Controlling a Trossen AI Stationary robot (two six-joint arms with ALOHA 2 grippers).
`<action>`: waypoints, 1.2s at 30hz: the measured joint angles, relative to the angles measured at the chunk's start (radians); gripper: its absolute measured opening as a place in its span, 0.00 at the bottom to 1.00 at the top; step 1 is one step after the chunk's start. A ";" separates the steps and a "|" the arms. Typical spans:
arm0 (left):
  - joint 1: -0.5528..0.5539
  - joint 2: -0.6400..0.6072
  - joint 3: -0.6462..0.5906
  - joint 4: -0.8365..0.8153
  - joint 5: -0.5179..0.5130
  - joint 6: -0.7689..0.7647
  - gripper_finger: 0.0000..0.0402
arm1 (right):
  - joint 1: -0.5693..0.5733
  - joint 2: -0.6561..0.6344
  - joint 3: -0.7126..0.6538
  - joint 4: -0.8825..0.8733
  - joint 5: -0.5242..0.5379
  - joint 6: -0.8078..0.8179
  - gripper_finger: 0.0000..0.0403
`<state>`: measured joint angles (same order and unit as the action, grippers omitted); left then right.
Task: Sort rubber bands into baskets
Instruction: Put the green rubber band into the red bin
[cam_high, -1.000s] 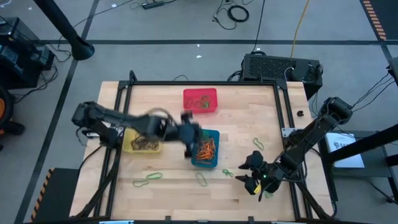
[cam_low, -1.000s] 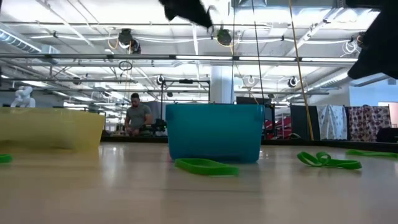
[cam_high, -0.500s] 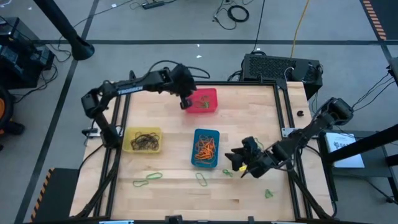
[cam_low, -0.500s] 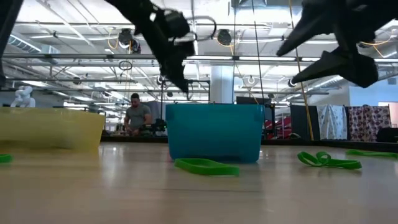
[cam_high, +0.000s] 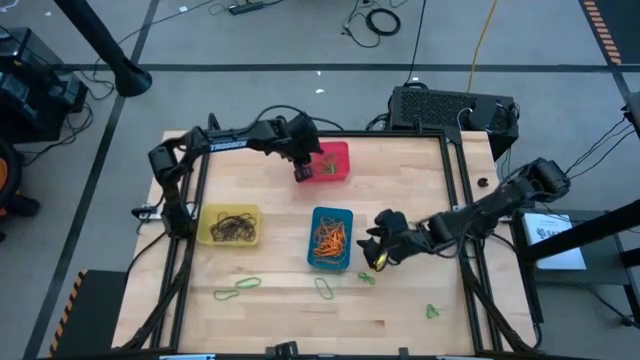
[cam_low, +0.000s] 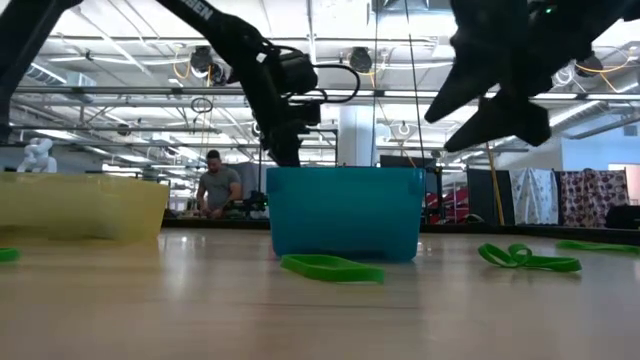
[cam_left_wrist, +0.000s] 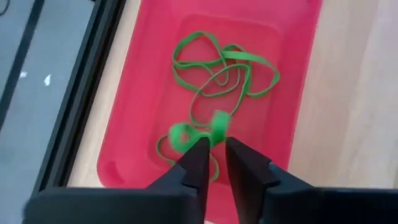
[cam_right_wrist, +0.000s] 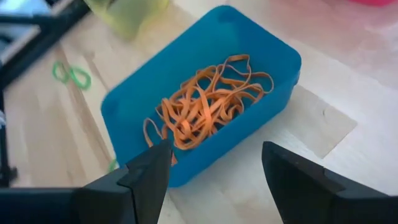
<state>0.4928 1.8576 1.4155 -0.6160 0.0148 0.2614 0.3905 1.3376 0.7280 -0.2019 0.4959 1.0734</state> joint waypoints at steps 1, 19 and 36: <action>-0.006 0.000 0.000 -0.003 -0.018 -0.016 0.17 | -0.015 0.000 0.000 -0.001 -0.021 -0.034 0.60; -0.103 -0.032 0.261 -0.623 0.026 -0.294 0.41 | -0.209 0.000 0.000 -0.012 -0.268 -0.578 0.60; -0.658 -0.342 -0.002 -0.817 0.115 -0.625 0.41 | -0.298 -0.001 0.000 0.004 -0.268 -0.831 0.60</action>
<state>-0.1650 1.5152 1.4133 -1.4332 0.1301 -0.3635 0.0927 1.3369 0.7280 -0.1982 0.2284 0.2422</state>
